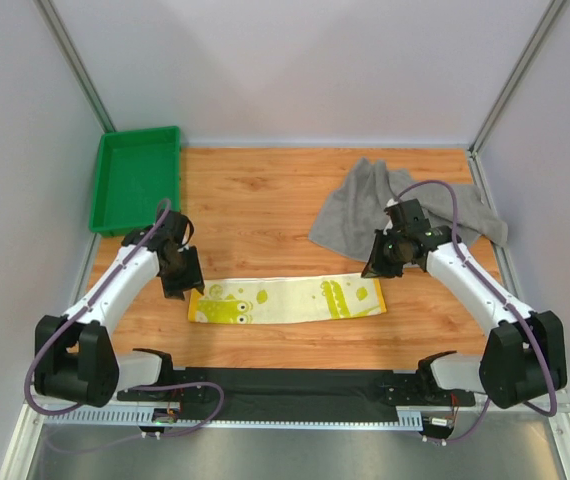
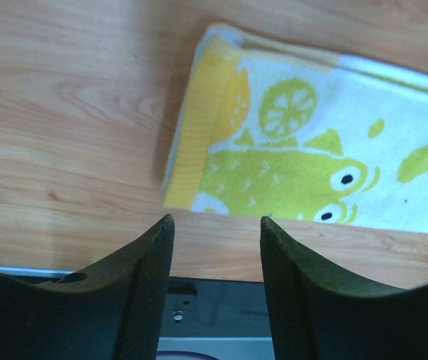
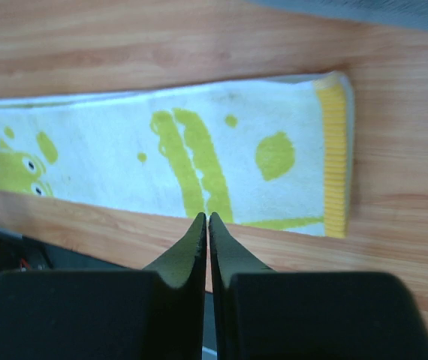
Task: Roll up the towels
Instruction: Fold the towel
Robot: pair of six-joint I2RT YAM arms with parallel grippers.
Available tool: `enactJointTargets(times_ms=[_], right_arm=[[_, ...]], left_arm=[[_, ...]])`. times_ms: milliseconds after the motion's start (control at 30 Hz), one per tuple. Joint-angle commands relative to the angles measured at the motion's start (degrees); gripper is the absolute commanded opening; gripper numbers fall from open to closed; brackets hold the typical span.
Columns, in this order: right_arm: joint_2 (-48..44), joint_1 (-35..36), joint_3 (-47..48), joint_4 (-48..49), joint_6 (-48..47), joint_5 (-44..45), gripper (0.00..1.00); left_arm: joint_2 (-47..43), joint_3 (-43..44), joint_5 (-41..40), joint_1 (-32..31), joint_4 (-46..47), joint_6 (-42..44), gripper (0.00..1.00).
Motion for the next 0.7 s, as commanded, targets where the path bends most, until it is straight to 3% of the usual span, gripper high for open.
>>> enactJointTargets(times_ms=[0, 200, 433, 667], right_arm=[[1.5, 0.5, -3.1, 2.9, -1.1, -9.2, 0.0], [7.2, 0.3, -5.4, 0.3, -0.3, -3.1, 0.0], [12.8, -3.1, -8.8, 2.5, 3.5, -0.8, 0.0], [12.3, -5.3, -12.3, 3.3, 4.1, 2.3, 0.0]], left_arm=[[-2.9, -4.0, 7.2, -0.6, 3.2, -4.2, 0.56], [0.1, -10.1, 12.1, -0.9, 10.3, -8.3, 0.52], [2.2, -13.6, 9.5, -0.9, 13.2, -9.3, 0.51], [5.0, -13.0, 6.2, -0.7, 13.3, -9.4, 0.51]])
